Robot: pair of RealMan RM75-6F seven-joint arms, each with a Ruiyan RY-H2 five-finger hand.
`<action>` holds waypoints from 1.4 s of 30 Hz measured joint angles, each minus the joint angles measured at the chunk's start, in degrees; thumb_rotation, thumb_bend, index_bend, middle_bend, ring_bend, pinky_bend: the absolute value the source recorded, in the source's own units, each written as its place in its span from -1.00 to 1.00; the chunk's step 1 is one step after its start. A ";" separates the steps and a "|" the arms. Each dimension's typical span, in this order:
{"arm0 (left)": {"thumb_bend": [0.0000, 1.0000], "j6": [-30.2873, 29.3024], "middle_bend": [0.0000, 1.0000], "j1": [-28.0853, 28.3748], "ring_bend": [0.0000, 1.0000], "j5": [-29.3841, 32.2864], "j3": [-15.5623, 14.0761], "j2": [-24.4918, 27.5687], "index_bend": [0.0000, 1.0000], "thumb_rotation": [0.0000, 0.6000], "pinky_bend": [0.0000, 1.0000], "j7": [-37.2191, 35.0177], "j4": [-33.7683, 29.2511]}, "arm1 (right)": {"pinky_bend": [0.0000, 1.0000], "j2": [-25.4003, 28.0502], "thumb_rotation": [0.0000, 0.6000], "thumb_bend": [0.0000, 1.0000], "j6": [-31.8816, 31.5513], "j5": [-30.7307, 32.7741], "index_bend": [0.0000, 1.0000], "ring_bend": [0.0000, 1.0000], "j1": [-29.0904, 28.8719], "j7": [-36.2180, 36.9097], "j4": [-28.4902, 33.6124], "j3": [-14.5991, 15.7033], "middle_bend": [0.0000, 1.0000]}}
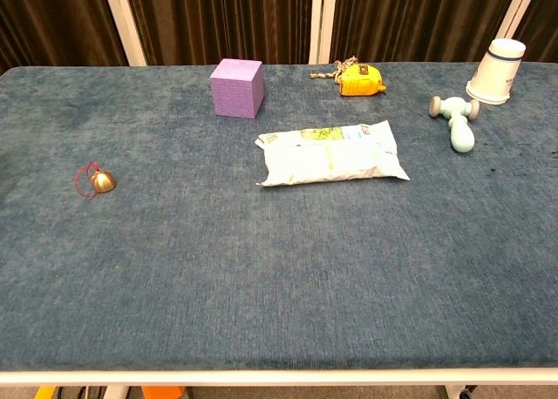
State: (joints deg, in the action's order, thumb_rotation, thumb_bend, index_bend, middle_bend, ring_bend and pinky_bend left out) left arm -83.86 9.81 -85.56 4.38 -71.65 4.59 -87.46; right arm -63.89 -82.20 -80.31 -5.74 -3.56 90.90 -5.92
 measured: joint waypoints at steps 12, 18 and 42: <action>-0.51 0.94 -0.90 0.34 -1.00 0.42 -0.16 0.05 -0.75 1.00 -1.00 0.11 -0.43 | -1.00 0.14 1.00 -0.93 -0.51 -0.90 -1.00 -1.00 0.03 -0.49 0.94 0.18 -1.00; -0.51 2.71 -0.90 1.39 -1.00 0.56 -0.01 0.14 -0.75 1.00 -1.00 -0.62 -0.92 | -1.00 0.10 1.00 -0.93 -0.74 -1.25 -1.00 -1.00 -0.13 -0.25 1.31 -0.03 -1.00; -0.48 24.78 -0.76 15.94 -1.00 8.91 3.34 -10.39 -0.53 1.00 -1.00 -2.57 9.87 | -1.00 1.46 1.00 -0.91 -0.16 -0.43 -1.00 -1.00 -0.23 2.53 0.54 -0.60 -1.00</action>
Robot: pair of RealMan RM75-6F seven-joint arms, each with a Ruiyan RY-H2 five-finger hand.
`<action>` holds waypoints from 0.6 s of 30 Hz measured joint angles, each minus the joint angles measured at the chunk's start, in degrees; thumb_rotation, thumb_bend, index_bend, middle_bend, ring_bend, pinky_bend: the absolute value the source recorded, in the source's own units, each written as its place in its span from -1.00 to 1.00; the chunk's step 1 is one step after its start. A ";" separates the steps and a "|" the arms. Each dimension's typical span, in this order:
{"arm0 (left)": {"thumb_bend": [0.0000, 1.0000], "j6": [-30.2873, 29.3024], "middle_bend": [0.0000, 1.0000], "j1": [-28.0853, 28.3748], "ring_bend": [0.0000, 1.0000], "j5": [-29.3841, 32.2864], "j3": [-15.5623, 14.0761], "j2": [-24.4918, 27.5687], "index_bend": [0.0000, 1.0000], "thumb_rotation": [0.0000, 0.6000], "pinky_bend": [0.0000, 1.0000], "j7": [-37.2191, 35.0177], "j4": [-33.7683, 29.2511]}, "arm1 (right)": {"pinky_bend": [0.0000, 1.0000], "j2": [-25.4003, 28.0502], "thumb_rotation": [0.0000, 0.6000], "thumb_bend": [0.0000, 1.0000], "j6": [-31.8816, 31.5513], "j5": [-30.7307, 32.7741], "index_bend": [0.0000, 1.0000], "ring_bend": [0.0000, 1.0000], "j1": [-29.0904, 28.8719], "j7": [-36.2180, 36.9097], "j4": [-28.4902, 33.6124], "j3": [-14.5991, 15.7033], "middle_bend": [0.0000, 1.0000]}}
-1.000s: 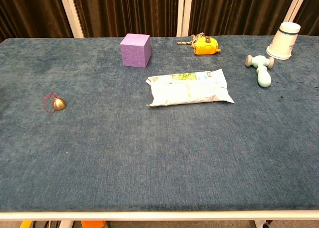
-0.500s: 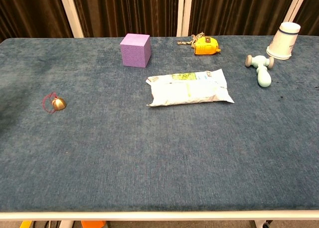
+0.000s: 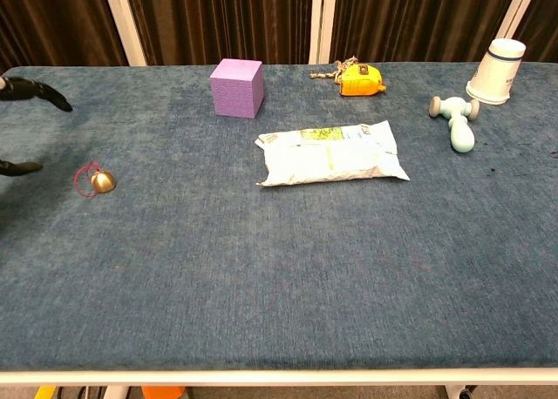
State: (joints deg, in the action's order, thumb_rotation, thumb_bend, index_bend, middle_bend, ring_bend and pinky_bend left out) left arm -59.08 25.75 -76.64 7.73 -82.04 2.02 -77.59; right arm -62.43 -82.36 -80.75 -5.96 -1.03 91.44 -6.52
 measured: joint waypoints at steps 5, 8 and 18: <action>-0.48 0.65 -0.73 0.58 -1.00 0.64 -0.25 -1.49 -0.47 1.00 -1.00 -1.38 0.84 | -1.00 0.54 1.00 -0.91 0.28 0.36 -1.00 -1.00 -0.10 0.25 0.08 -0.20 -1.00; -0.48 0.43 -0.72 0.94 -1.00 0.01 -0.42 -2.28 -0.43 1.00 -1.00 -2.72 1.25 | -1.00 0.78 1.00 -0.91 0.33 0.49 -1.00 -1.00 -0.13 -0.03 0.48 -0.27 -1.00; -0.47 2.50 -0.68 3.11 -1.00 -0.29 -0.74 -4.24 -0.31 1.00 -1.00 -5.40 2.84 | -1.00 0.18 1.00 -0.89 1.53 1.32 -1.00 -1.00 -0.61 -0.63 0.27 -0.24 -1.00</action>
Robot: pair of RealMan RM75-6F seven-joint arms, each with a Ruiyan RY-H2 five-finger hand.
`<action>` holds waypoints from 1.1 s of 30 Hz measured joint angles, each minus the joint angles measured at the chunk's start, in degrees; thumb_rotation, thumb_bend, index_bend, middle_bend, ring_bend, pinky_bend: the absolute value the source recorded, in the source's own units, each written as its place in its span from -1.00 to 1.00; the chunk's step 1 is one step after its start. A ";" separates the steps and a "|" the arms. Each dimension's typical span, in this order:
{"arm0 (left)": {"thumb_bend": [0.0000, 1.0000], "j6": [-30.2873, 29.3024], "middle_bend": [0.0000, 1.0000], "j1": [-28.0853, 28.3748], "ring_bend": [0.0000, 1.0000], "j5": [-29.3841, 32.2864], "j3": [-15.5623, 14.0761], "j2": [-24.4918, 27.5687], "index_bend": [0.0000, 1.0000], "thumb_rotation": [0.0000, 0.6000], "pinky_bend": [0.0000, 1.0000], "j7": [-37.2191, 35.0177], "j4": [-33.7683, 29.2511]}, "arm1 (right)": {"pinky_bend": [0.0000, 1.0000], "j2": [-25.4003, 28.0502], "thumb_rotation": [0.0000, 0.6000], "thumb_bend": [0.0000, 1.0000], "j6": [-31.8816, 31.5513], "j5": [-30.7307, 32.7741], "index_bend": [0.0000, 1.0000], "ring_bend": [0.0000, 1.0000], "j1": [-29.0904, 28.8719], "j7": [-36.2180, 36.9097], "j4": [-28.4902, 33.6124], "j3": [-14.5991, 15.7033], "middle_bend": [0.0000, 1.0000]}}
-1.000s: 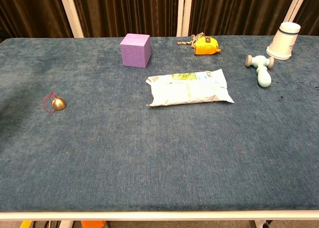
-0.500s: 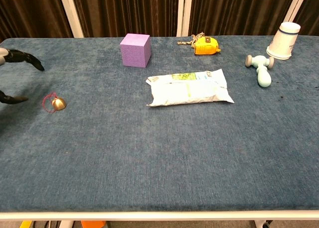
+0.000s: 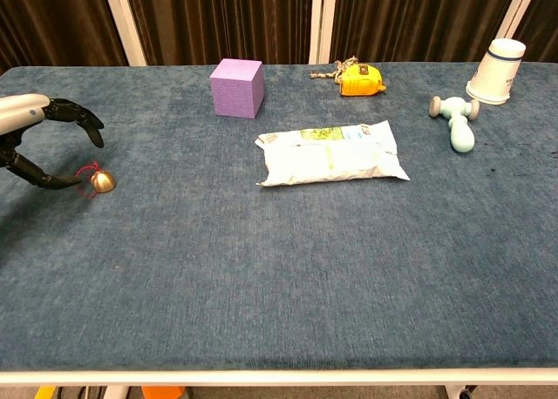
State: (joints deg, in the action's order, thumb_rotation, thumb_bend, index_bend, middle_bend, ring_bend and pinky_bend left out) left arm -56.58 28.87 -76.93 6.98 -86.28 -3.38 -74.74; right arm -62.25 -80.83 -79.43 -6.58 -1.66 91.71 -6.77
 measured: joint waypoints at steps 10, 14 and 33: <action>-0.39 2.14 -0.66 1.45 -1.00 1.96 0.14 -1.37 -0.19 1.00 -1.00 0.55 1.53 | -1.00 -0.18 1.00 -0.89 0.25 0.31 -1.00 -1.00 0.06 1.06 -0.92 0.04 -1.00; -0.34 2.34 -0.65 1.67 -1.00 2.61 0.14 -1.61 -0.13 1.00 -1.00 1.13 1.76 | -1.00 -0.21 1.00 -0.89 0.32 0.33 -1.00 -1.00 0.01 1.23 -1.06 0.01 -1.00; -0.33 2.09 -0.63 2.37 -1.00 3.47 -0.19 -1.96 -0.01 1.00 -1.00 2.59 1.46 | -1.00 -0.56 1.00 -0.86 0.97 0.75 -1.00 -1.00 -0.15 1.26 -1.49 0.16 -1.00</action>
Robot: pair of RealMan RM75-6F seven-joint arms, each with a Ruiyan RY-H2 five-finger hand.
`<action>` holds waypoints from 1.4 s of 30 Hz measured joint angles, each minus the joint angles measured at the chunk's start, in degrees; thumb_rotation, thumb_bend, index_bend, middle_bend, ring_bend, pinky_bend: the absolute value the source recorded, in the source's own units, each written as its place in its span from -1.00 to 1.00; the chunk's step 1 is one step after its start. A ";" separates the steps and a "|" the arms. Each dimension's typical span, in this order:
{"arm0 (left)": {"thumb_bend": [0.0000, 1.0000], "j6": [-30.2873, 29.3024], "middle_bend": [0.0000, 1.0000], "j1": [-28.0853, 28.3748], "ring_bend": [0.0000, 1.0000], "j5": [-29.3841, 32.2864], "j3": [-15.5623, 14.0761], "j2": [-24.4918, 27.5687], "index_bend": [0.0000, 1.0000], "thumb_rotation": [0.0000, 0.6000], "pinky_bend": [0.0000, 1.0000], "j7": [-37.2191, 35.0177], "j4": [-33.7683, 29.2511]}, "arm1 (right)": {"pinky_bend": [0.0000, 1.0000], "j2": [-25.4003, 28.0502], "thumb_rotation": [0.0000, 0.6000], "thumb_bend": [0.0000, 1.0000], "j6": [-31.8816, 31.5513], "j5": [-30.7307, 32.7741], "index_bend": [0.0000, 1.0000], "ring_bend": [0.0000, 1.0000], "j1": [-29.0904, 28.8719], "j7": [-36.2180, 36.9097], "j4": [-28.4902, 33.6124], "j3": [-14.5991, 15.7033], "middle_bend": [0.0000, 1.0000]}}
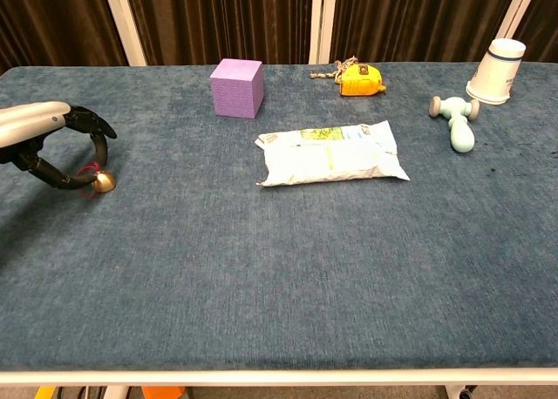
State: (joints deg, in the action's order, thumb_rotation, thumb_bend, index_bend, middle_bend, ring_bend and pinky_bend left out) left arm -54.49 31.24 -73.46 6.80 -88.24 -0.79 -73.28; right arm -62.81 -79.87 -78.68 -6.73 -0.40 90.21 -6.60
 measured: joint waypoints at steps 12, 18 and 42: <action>-0.26 -0.06 -0.62 0.09 -1.00 1.55 0.36 -0.60 0.04 1.00 -1.00 0.66 0.27 | -1.00 -0.30 1.00 -0.82 0.50 0.18 -1.00 -1.00 -0.10 0.12 -0.51 0.13 -1.00; -0.24 0.05 -0.61 0.25 -1.00 1.85 0.36 -0.81 0.06 1.00 -1.00 1.03 0.44 | -1.00 -0.45 1.00 -0.82 0.60 0.28 -1.00 -1.00 -0.11 0.14 -0.77 0.18 -1.00; -0.16 0.24 -0.59 0.85 -1.00 2.82 0.51 -1.04 0.14 1.00 -1.00 2.29 -0.01 | -1.00 -0.76 1.00 -0.81 0.96 0.65 -1.00 -1.00 -0.09 0.50 -1.50 0.21 -1.00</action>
State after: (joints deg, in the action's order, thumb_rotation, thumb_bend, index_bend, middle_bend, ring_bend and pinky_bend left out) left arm -54.25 32.09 -70.65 7.31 -89.28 1.50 -73.29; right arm -63.57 -78.91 -78.03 -6.82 0.10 88.71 -6.39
